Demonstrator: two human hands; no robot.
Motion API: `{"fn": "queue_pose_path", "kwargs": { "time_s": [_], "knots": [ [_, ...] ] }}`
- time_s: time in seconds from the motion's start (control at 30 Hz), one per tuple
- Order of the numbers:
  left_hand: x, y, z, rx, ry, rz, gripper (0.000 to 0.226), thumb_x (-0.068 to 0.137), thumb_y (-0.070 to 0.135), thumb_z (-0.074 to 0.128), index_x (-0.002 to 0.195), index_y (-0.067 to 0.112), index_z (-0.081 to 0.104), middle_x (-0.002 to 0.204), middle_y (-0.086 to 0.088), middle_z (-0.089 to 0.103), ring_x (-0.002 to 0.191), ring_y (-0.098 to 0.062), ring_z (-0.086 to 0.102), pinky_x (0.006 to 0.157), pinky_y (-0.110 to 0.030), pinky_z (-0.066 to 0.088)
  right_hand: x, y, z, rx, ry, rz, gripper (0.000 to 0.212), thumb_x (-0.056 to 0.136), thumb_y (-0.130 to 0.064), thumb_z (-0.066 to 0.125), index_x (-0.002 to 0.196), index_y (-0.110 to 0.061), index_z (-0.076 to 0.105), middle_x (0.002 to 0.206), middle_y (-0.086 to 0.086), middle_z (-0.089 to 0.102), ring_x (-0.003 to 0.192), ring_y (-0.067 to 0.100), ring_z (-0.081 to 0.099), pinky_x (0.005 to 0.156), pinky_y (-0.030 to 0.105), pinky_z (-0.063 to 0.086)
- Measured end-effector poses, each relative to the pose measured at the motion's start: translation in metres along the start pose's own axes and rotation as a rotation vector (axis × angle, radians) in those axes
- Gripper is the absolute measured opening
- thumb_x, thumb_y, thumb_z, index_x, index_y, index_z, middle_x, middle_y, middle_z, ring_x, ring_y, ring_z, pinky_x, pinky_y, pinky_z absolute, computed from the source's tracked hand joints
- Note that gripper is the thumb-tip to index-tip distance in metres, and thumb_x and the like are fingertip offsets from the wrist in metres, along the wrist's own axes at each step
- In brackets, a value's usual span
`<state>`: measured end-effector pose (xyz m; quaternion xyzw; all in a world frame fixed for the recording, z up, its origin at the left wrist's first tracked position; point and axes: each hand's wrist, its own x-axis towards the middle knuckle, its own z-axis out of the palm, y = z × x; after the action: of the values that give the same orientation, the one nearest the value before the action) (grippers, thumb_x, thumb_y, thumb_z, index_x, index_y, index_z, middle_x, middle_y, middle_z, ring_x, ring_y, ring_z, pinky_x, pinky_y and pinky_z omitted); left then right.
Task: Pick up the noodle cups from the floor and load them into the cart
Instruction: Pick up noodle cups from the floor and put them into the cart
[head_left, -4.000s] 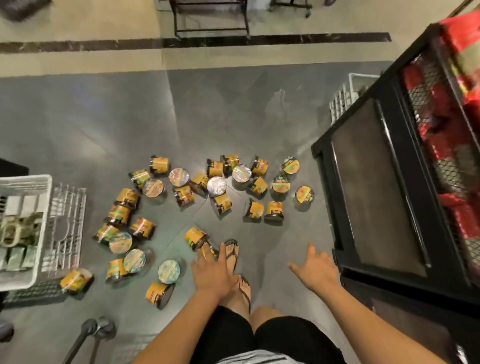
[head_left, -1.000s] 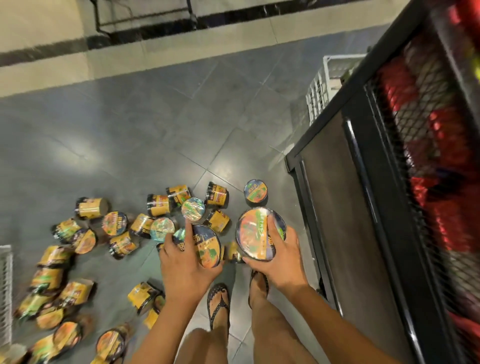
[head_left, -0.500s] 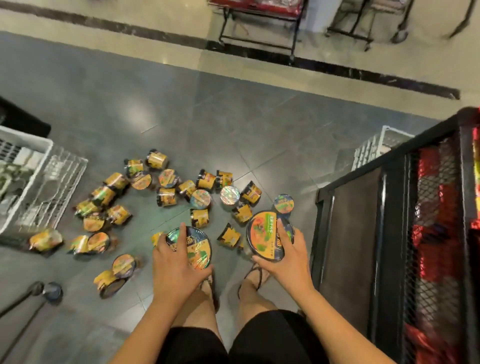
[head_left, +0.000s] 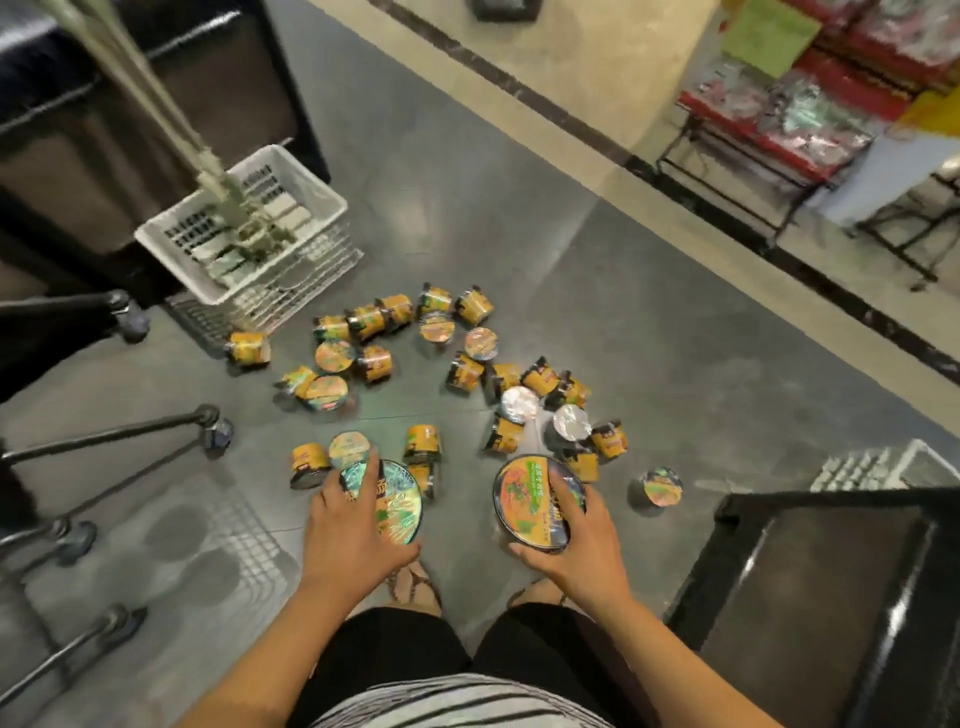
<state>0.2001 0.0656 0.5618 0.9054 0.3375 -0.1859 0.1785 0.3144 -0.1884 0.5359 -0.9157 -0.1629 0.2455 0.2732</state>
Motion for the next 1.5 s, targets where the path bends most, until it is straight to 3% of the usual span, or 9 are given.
{"fn": "queue_pose_path", "kwargs": {
  "time_s": [0.17, 0.27, 0.47, 0.57, 0.73, 0.87, 1.0, 1.3, 1.5],
  "knots": [
    [-0.021, -0.101, -0.020, -0.117, 0.046, -0.199, 0.124, 0.055, 0.072, 0.073, 0.154, 0.028, 0.014, 0.141, -0.019, 0.027, 0.125, -0.039, 0.031, 0.104, -0.045, 0.035, 0.025, -0.091, 0.046, -0.051, -0.182, -0.156, 0.121, 0.045, -0.101, 0.040, 0.149, -0.042, 0.022, 0.142, 0.004, 0.033, 0.133, 0.021, 0.035, 0.108, 0.031, 0.033],
    [-0.044, -0.151, -0.026, -0.194, 0.096, -0.358, 0.124, 0.056, 0.070, 0.074, 0.155, 0.030, 0.010, 0.144, -0.020, 0.026, 0.126, -0.039, 0.031, 0.104, -0.044, 0.036, 0.037, -0.142, 0.074, -0.057, -0.311, -0.268, 0.119, 0.046, -0.096, 0.048, 0.148, -0.042, 0.022, 0.142, 0.002, 0.030, 0.133, 0.020, 0.031, 0.105, 0.025, 0.028],
    [-0.098, -0.220, -0.033, -0.422, 0.248, -0.647, 0.118, 0.062, 0.067, 0.074, 0.155, 0.029, 0.012, 0.145, -0.018, 0.022, 0.129, -0.038, 0.027, 0.106, -0.044, 0.034, 0.052, -0.226, 0.131, -0.130, -0.478, -0.528, 0.114, 0.045, -0.099, 0.046, 0.143, -0.047, 0.020, 0.141, 0.007, 0.033, 0.133, 0.024, 0.035, 0.110, 0.037, 0.035],
    [-0.111, -0.239, -0.034, -0.477, 0.376, -0.763, 0.120, 0.054, 0.074, 0.072, 0.153, 0.028, 0.021, 0.137, -0.020, 0.033, 0.124, -0.038, 0.034, 0.104, -0.043, 0.035, 0.056, -0.268, 0.148, -0.163, -0.512, -0.664, 0.111, 0.051, -0.097, 0.045, 0.145, -0.043, 0.023, 0.125, 0.003, 0.040, 0.119, 0.017, 0.042, 0.098, 0.024, 0.037],
    [-0.112, -0.264, -0.049, -0.605, 0.435, -0.915, 0.122, 0.054, 0.076, 0.071, 0.154, 0.031, 0.018, 0.132, -0.016, 0.034, 0.119, -0.037, 0.035, 0.102, -0.043, 0.036, 0.066, -0.339, 0.175, -0.214, -0.629, -0.792, 0.106, 0.053, -0.093, 0.051, 0.143, -0.049, 0.019, 0.126, -0.009, 0.034, 0.115, -0.001, 0.032, 0.094, -0.002, 0.019],
    [-0.097, -0.297, -0.068, -0.639, 0.451, -0.958, 0.120, 0.056, 0.074, 0.072, 0.154, 0.031, 0.017, 0.135, -0.015, 0.031, 0.123, -0.036, 0.032, 0.104, -0.041, 0.034, 0.085, -0.395, 0.210, -0.224, -0.692, -0.887, 0.106, 0.054, -0.089, 0.058, 0.145, -0.046, 0.024, 0.127, -0.005, 0.037, 0.119, 0.006, 0.037, 0.101, 0.018, 0.032],
    [-0.081, -0.338, -0.099, -0.671, 0.506, -1.069, 0.123, 0.050, 0.083, 0.058, 0.154, 0.032, 0.015, 0.136, -0.016, 0.032, 0.124, -0.038, 0.032, 0.102, -0.044, 0.035, 0.102, -0.460, 0.242, -0.216, -0.768, -0.920, 0.103, 0.052, -0.081, 0.063, 0.142, -0.043, 0.031, 0.117, -0.008, 0.038, 0.107, -0.005, 0.034, 0.089, -0.002, 0.025],
    [-0.065, -0.436, -0.170, -0.836, 0.647, -1.301, 0.120, 0.061, 0.073, 0.073, 0.153, 0.042, 0.003, 0.153, -0.016, 0.015, 0.140, -0.036, 0.016, 0.109, -0.049, 0.031, 0.113, -0.607, 0.332, -0.272, -1.060, -1.060, 0.093, 0.066, -0.048, 0.084, 0.141, -0.044, 0.028, 0.121, -0.001, 0.036, 0.112, 0.009, 0.043, 0.090, 0.001, 0.033],
    [-0.096, -0.485, -0.175, -0.848, 0.811, -1.452, 0.122, 0.058, 0.073, 0.074, 0.153, 0.043, 0.005, 0.151, -0.014, 0.019, 0.138, -0.035, 0.020, 0.109, -0.046, 0.031, 0.068, -0.682, 0.399, -0.279, -1.092, -1.056, 0.134, 0.052, -0.061, 0.085, 0.155, -0.024, 0.008, 0.148, -0.001, 0.033, 0.135, 0.013, 0.035, 0.110, 0.027, 0.032]
  ]
}}
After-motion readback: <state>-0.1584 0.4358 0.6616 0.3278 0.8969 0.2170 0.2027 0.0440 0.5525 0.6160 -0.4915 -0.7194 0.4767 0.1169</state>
